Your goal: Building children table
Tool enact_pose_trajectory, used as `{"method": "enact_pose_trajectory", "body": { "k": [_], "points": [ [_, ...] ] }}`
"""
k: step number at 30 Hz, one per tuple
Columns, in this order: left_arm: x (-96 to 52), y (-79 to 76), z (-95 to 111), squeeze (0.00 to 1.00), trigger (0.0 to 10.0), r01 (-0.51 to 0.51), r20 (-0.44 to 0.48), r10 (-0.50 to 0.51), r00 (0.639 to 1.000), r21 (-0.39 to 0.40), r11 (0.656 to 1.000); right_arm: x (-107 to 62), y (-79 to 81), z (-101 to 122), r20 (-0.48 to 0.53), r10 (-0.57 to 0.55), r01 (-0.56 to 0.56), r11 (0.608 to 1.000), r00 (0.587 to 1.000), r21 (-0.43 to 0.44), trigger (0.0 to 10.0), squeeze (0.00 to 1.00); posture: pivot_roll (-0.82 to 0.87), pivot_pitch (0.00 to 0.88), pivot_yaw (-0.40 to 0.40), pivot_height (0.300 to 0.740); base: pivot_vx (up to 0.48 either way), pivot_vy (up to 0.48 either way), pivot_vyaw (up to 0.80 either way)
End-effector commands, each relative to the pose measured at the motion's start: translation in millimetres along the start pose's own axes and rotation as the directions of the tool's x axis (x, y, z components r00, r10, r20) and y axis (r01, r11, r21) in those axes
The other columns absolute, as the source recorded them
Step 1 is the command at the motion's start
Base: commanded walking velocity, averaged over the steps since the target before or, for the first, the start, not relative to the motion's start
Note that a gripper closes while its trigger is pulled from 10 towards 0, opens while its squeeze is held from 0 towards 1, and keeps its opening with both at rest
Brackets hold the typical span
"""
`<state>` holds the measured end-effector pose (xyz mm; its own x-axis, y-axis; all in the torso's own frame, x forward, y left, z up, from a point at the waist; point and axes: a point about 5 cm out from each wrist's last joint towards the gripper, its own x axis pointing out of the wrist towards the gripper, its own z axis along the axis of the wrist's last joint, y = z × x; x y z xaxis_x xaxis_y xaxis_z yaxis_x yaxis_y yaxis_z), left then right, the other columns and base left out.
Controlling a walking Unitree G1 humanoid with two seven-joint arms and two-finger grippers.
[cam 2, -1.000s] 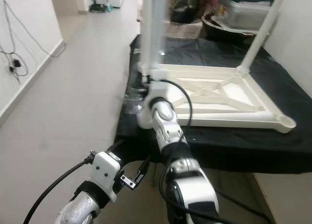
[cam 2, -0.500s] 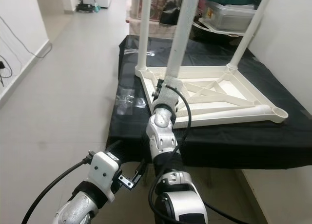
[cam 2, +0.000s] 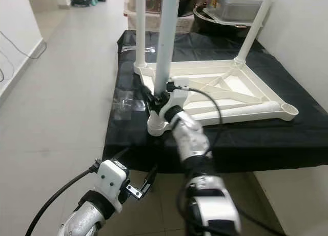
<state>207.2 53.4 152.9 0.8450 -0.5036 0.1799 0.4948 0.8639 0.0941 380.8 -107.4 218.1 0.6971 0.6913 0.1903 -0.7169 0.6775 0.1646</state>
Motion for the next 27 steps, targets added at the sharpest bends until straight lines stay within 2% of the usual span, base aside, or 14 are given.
{"method": "enact_pose_trajectory", "body": {
  "k": [1,4,6,10,11,12,16,19,20,21,22,25,26,27],
  "points": [
    [-0.3,-2.7,-3,0.00,10.0,0.009,-0.007,-0.009,1.000,-0.008,1.000,11.0,20.0,-10,-0.044,0.159,-0.158,0.987,0.986,0.040,10.0,0.00,0.09,0.096,-0.079,0.740,0.000,0.000,0.00],
    [-0.4,-3.1,-3,0.00,10.0,0.011,-0.007,-0.011,1.000,-0.007,1.000,15.3,25.9,-8,-0.094,0.291,-0.291,0.957,0.952,0.016,10.0,0.00,0.10,0.094,-0.084,0.740,0.000,0.000,0.00],
    [-1.0,-3.6,-2,0.00,10.0,0.010,-0.006,-0.010,1.000,-0.006,1.000,19.4,37.8,-12,-0.160,0.456,-0.462,0.887,0.876,-0.005,10.0,0.00,0.11,0.094,-0.091,0.740,0.000,0.000,0.00],
    [-1.3,-3.7,-2,0.00,10.0,0.010,-0.006,-0.010,1.000,-0.006,1.000,20.2,41.4,-14,-0.180,0.502,-0.511,0.859,0.846,-0.008,10.0,0.00,0.11,0.094,-0.091,0.740,0.000,0.000,0.00],
    [-2.3,-3.0,-2,0.00,10.0,0.008,-0.007,-0.008,1.000,-0.004,1.000,23.0,48.4,-21,-0.222,0.560,-0.572,0.820,0.798,0.013,8.9,0.00,0.12,0.097,-0.093,0.740,0.000,0.000,0.00],
    [-2.7,-2.5,-2,0.00,10.0,0.005,-0.007,-0.005,1.000,-0.002,1.000,24.4,50.8,-25,-0.234,0.564,-0.579,0.816,0.792,0.007,0.0,0.00,0.12,0.102,-0.098,0.740,0.000,0.000,0.00],
    [-2.9,-2.0,-1,0.00,10.0,0.001,-0.006,-0.001,1.000,0.000,1.000,25.9,51.2,-29,-0.255,0.543,-0.563,0.826,0.800,-0.008,0.0,0.00,0.12,0.106,-0.097,0.740,0.000,0.000,0.00],
    [-2.6,-1.7,-1,0.00,10.0,-0.002,-0.004,0.002,1.000,0.001,1.000,28.0,45.8,-33,-0.272,0.446,-0.477,0.877,0.853,-0.057,0.0,0.00,0.12,0.108,-0.098,0.740,0.000,0.000,0.00],
    [-2.3,-1.0,0,0.00,10.0,-0.008,-0.001,0.008,1.000,0.004,1.000,30.5,28.8,-32,-0.244,0.190,-0.230,0.961,0.951,-0.150,0.0,0.00,0.12,0.111,-0.095,0.740,0.000,0.000,0.00],
    [-2.2,-0.7,0,0.00,10.0,-0.010,0.001,0.010,1.000,0.006,1.000,30.4,20.7,-31,-0.223,0.082,-0.124,0.975,0.971,-0.182,0.0,0.00,0.12,0.111,-0.095,0.740,0.000,0.000,0.00],
    [-2.2,-0.7,0,0.00,10.0,-0.010,0.001,0.010,1.000,0.006,1.000,30.4,20.7,-31,-0.223,0.082,-0.124,0.975,0.971,-0.182,0.0,0.00,0.12,0.111,-0.095,0.740,0.000,0.000,0.00],
    [-2.0,0.5,0,0.00,10.0,-0.017,0.003,0.017,1.000,0.009,1.000,28.0,5.4,-27,-0.179,-0.120,0.082,0.975,0.977,-0.207,0.0,0.00,0.11,0.116,-0.092,0.740,0.000,0.000,0.00],
    [-2.0,2.2,0,0.00,10.0,-0.026,0.003,0.026,1.000,0.014,1.000,22.0,-8.9,-23,-0.133,-0.304,0.272,0.937,0.943,-0.218,0.0,0.00,0.11,0.116,-0.087,0.740,0.000,0.000,0.00],
    [-2.0,2.2,0,0.00,10.0,-0.026,0.003,0.026,1.000,0.014,1.000,22.0,-8.9,-23,-0.133,-0.304,0.272,0.937,0.943,-0.218,0.0,0.00,0.11,0.116,-0.087,0.740,0.000,0.000,0.00]
  ]
}}
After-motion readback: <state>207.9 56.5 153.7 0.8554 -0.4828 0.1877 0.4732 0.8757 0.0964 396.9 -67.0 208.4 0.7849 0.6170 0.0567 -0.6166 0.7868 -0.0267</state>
